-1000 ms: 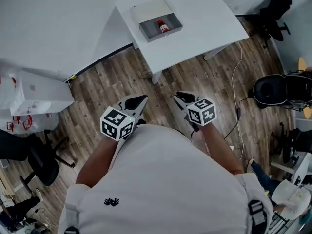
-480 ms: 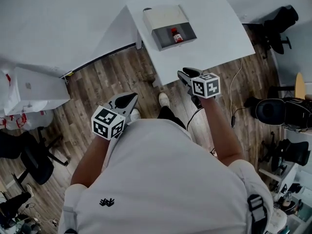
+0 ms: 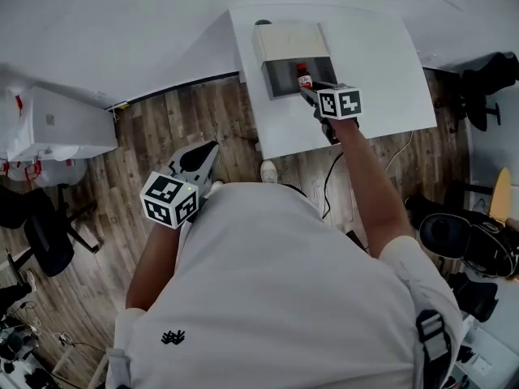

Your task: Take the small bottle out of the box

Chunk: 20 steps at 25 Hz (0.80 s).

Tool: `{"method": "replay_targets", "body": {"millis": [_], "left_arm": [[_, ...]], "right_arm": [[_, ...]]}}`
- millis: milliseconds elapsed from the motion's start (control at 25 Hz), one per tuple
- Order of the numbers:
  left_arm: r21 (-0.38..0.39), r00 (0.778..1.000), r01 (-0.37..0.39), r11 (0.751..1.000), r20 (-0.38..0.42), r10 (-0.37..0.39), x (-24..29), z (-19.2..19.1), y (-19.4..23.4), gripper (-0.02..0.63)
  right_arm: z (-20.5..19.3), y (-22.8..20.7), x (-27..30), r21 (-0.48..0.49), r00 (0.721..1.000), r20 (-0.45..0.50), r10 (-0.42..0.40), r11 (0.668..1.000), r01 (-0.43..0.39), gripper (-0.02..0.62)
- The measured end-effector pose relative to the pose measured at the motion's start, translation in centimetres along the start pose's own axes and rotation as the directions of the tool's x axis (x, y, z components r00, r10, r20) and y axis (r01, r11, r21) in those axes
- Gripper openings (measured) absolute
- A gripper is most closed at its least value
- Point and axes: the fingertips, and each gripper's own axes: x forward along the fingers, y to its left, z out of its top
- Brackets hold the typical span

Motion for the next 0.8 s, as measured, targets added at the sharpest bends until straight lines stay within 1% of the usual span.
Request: {"method": "replay_targets", "body": {"millis": [160, 320, 400, 560, 800], "left_arm": [[-0.038, 0.997, -0.071, 0.997, 0.010, 0.072, 0.4, 0.1, -0.2, 0.014], [-0.046, 0.994, -0.111, 0.993, 0.003, 0.112, 1.1, 0.0, -0.9, 0.014], [-0.055, 0.991, -0.130, 0.990, 0.004, 0.131, 1.3, 0.2, -0.8, 0.014], [-0.064, 0.986, -0.169, 0.984, 0.006, 0.169, 1.7, 0.4, -0.6, 0.014], [-0.083, 0.976, -0.215, 0.973, 0.008, 0.216, 1.6, 0.8, 0.1, 0.014]], "right_arm": [[0.1, -2.2, 2.9, -0.012, 0.998, -0.062, 0.023, 1.000, -0.024, 0.195], [-0.4, -3.9, 5.1, -0.009, 0.989, -0.140, 0.047, 0.999, -0.049, 0.236], [-0.5, -4.4, 6.3, -0.005, 0.982, -0.180, 0.055, 0.998, -0.056, 0.244], [-1.1, -5.1, 8.6, -0.022, 0.959, -0.277, 0.055, 0.998, -0.063, 0.259], [-2.1, -6.4, 10.7, -0.039, 0.922, -0.386, 0.004, 0.999, -0.021, 0.262]]}}
